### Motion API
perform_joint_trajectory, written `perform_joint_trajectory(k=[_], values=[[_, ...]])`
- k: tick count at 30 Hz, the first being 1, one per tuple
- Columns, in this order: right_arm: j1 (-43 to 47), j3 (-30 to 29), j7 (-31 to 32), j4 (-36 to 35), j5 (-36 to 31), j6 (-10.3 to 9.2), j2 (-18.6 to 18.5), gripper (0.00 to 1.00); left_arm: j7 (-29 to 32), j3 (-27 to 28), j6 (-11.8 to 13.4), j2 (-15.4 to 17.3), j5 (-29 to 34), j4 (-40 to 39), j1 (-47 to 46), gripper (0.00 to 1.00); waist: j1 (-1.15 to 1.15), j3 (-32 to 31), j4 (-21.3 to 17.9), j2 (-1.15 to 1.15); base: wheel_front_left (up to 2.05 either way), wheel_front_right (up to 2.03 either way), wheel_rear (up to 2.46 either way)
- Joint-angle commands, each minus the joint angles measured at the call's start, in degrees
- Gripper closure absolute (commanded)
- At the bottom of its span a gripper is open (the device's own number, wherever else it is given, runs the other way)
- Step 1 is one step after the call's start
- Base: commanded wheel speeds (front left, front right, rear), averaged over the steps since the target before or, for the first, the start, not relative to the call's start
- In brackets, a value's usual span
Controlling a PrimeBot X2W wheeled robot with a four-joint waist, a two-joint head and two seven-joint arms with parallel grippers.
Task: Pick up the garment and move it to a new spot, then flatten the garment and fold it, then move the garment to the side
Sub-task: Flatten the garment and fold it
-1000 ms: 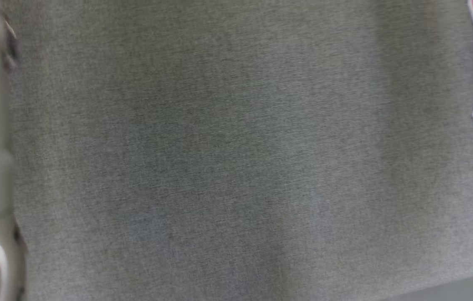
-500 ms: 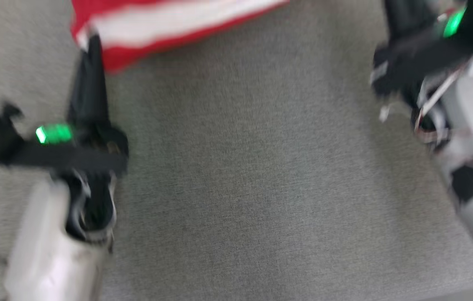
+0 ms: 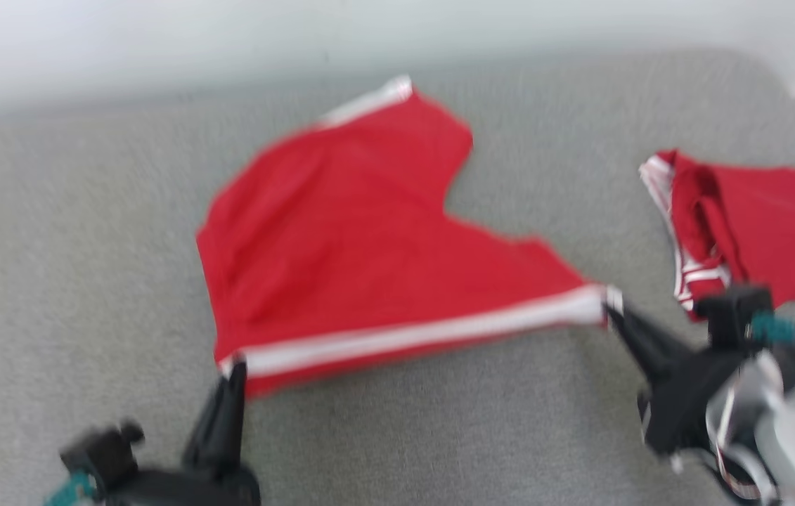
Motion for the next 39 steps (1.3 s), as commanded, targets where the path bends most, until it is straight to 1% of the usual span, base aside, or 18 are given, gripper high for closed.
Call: perform_joint_trajectory(k=[1,5,12,17,19,22,23,27,30,32,34,39], values=[[4.81,-1.58,3.35,-2.82,-0.3,-0.18,-0.71,1.0,-0.09,-0.54,0.11,1.09,0.2,0.6,3.46,1.0,0.03,-8.5,0.5,0.02,0.0,0.0,0.0],[14.15,-4.76,11.23,-8.87,-0.58,-0.18,0.23,1.0,1.01,-2.28,0.11,2.89,0.81,0.61,8.73,1.0,0.03,-10.73,0.67,0.02,0.0,0.0,0.0],[28.14,-9.86,24.91,-17.12,-1.69,-0.18,2.14,1.0,6.86,-6.36,0.48,5.79,-0.09,-3.42,16.96,1.0,0.03,-12.62,1.53,0.02,0.0,0.0,0.0],[32.89,-12.83,30.03,-20.97,-2.63,-0.17,3.54,1.0,9.82,-7.44,0.99,6.78,-0.82,-6.34,19.55,1.0,0.03,-13.07,2.47,0.02,0.0,0.0,0.0],[33.16,-13.83,30.95,-22.66,-3.41,-0.17,3.95,1.0,10.47,-7.49,1.33,6.95,-1.01,-7.66,19.89,1.0,0.03,-13.08,2.88,0.02,0.0,0.0,0.0],[28.89,-13.61,30.39,-23.95,-5.05,-0.18,3.28,1.0,10.84,-6.66,2.43,6.37,-1.54,-9.12,17.7,1.0,0.03,-12.62,3.72,0.02,0.0,0.0,0.0],[27.38,-12.95,30.23,-23.4,-5.26,-0.17,2.72,1.0,11.0,-6.49,2.9,6.2,-1.58,-9.17,16.82,1.0,0.03,-12.41,3.95,0.02,0.0,0.0,0.0],[18.91,-10.89,27.6,-19.6,-6.83,-0.17,0.07,1.0,11.96,-6.63,3.45,4.67,-1.58,-9.09,11.9,1.0,0.03,-11.03,5.94,0.02,0.0,0.0,0.0],[11.66,-8.08,26.01,-14.99,-6.35,-0.17,-1.13,1.0,11.46,-6.27,4.17,3.08,-1.08,-7.48,7.23,1.0,0.03,-9.57,7.55,0.02,0.0,0.0,0.0],[6.62,-6.23,24.68,-11.25,-5.92,-0.17,-1.65,1.0,11.7,-6.09,5.19,1.77,-0.98,-5.44,4.36,1.0,0.03,-8.2,8.53,0.02,0.0,0.0,0.0],[1.49,-4.78,22.85,-6.96,-5.58,-0.17,-1.28,1.0,11.22,-5.53,6.23,0.7,-0.57,-3.6,1.22,1.0,0.03,-6.55,9.38,0.02,0.0,0.0,0.0],[-10.95,-0.95,17.59,5.29,-6.7,-0.17,0.43,1.0,10.82,-6.16,6.89,-1.43,0.84,1.1,-5.91,1.0,0.03,-2.71,11.7,0.02,0.0,0.0,0.0]])
